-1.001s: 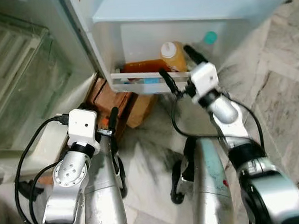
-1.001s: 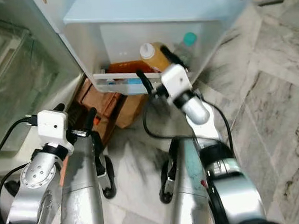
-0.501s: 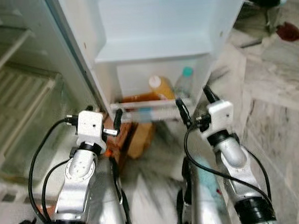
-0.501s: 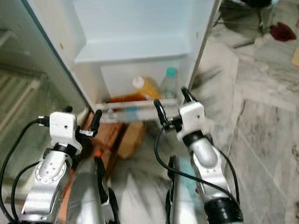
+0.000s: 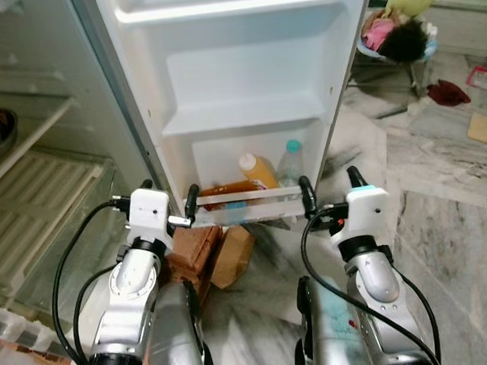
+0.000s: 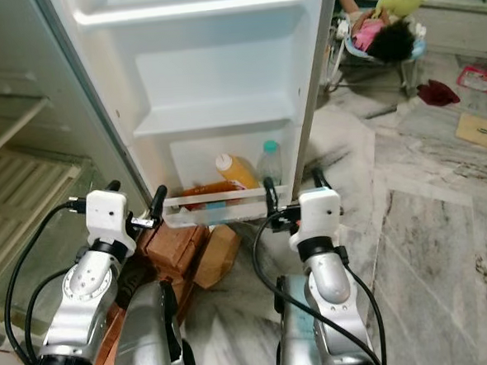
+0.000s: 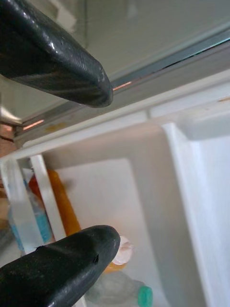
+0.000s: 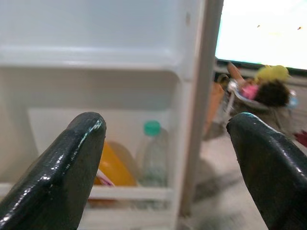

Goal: Restocking fridge

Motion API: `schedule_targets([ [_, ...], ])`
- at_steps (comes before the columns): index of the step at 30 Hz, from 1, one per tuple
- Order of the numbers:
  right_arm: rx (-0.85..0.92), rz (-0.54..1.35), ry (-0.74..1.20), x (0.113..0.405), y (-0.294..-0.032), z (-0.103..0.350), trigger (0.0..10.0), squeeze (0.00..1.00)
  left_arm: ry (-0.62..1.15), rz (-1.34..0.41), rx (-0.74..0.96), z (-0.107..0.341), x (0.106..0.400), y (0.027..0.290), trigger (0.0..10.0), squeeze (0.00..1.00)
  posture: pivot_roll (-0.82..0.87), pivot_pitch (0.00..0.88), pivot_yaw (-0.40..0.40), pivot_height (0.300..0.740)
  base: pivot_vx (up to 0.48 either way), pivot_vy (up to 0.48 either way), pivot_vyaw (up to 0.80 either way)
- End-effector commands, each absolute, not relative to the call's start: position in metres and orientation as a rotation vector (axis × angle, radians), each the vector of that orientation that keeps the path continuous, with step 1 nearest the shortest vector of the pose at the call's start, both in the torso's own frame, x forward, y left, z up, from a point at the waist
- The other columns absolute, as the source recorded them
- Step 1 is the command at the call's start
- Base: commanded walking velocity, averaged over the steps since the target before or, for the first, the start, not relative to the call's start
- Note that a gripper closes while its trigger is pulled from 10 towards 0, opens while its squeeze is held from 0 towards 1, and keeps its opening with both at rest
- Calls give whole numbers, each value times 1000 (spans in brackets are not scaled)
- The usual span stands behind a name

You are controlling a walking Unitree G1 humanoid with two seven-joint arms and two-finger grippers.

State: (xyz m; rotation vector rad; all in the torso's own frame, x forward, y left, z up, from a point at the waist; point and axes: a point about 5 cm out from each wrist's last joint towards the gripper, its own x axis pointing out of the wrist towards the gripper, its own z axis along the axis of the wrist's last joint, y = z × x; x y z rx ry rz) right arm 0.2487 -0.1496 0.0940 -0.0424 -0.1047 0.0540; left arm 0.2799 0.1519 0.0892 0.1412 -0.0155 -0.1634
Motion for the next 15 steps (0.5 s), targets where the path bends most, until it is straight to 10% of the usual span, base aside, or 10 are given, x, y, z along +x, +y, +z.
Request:
schedule_targets([
  [1,-49,42,-121,249,-155,100,10000,0,-33,-165,155,91,282,153,10000,0,-24,0,34,644,0,0,0],
  [15,-44,55,-97,245,-154,97,10000,0,-52,-176,151,88,285,145,10000,0,-36,0,23,734,0,0,0],
])
